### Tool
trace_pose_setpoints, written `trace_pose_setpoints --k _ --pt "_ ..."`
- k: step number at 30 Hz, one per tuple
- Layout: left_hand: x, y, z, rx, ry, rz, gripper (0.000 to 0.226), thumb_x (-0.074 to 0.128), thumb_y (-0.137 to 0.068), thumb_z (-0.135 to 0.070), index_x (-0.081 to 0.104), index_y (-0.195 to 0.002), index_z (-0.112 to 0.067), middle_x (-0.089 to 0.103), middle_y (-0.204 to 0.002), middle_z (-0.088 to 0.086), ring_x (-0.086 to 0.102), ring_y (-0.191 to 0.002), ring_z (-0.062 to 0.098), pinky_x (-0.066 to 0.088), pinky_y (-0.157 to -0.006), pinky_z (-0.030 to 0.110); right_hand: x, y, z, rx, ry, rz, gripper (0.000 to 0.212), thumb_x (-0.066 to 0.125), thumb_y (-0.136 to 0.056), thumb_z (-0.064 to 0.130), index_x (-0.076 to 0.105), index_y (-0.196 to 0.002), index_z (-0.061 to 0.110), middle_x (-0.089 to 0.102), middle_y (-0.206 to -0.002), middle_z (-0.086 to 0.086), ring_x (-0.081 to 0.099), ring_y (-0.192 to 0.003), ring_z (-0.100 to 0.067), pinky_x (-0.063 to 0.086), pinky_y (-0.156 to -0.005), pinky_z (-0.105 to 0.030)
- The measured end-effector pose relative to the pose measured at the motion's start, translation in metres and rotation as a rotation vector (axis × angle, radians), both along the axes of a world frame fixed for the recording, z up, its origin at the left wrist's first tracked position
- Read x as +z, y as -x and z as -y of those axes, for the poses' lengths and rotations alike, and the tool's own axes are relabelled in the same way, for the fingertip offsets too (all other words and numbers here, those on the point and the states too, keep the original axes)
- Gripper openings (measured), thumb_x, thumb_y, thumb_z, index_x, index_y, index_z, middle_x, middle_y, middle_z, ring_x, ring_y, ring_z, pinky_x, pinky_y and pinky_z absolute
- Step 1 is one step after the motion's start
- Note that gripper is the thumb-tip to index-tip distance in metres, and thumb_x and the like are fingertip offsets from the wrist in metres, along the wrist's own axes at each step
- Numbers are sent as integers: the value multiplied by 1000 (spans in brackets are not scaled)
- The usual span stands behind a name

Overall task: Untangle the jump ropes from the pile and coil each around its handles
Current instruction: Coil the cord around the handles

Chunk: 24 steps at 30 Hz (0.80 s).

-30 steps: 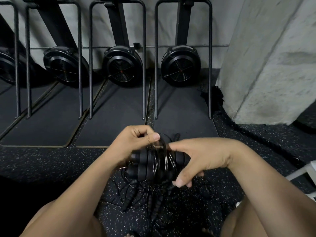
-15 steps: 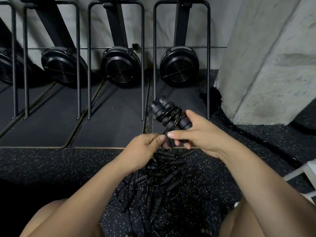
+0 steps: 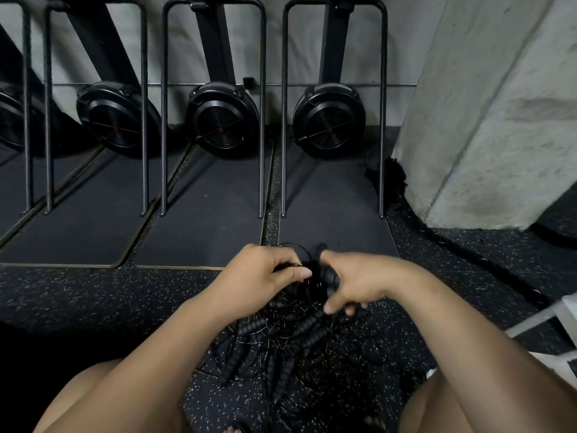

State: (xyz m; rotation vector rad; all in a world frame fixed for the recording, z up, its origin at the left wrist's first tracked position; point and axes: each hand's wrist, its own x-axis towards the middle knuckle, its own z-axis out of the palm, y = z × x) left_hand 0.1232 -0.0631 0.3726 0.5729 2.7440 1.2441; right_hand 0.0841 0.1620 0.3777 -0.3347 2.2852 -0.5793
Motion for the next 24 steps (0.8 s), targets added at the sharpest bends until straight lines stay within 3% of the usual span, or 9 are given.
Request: trace_pose_setpoints --k 2,4,6,10,15,18,21,24 --pt "1 2 2 4 -38 -2 18 79 -94 -39 78 -85 -23 69 -67 -17 58 -61 -1 41 -60 15 4 -7 2 102 27 72 70 86 -91 16 40 -142 23 74 -109 -2 81 -89 -30 52 -54 -26" --pt "2 4 6 18 -68 11 16 81 -92 -39 79 -84 -25 74 -74 -11 62 -69 -1 47 -66 18 11 -12 3 174 80 129 78 87 -90 16 38 -149 30 79 -110 -2 80 -82 -22 51 -53 -24" --pt "2 8 12 28 -121 47 15 83 -89 -38 79 -84 -25 75 -77 -8 63 -71 0 49 -69 20 19 -16 2 223 139 174 81 87 -90 16 39 -153 34 81 -113 -5 75 -77 -14 50 -53 -23" --pt "4 15 21 -17 -287 116 19 81 -88 -34 78 -86 -15 73 -77 -6 62 -74 3 49 -74 21 40 -23 -2 261 324 265 74 85 -93 13 43 -152 30 81 -112 -10 73 -82 -18 45 -56 -25" --pt "5 21 21 -48 -427 186 21 73 -96 -19 67 -81 -6 67 -72 -7 61 -64 3 50 -63 16 55 -26 -9 178 641 290 75 80 -93 2 48 -153 33 74 -109 -24 68 -80 -21 44 -55 -24" --pt "0 22 20 75 -260 36 22 55 -90 -7 53 -69 -12 59 -60 -15 53 -56 -4 44 -56 12 54 -22 -11 85 806 237 64 79 -93 0 53 -147 22 73 -107 -19 66 -77 -20 41 -52 -23" --pt "-5 24 15 134 -157 58 34 57 -103 0 56 -69 -7 56 -58 -7 46 -57 -1 41 -59 25 52 -19 -10 -62 916 181 57 80 -90 4 55 -141 10 73 -109 -20 64 -76 -21 39 -51 -23" --pt "1 16 4 69 -110 104 41 54 -111 -16 65 -72 -23 51 -48 -22 44 -45 -7 31 -51 10 52 -16 -9 -223 975 122 59 81 -87 7 56 -140 4 75 -109 -18 65 -75 -21 40 -50 -22"
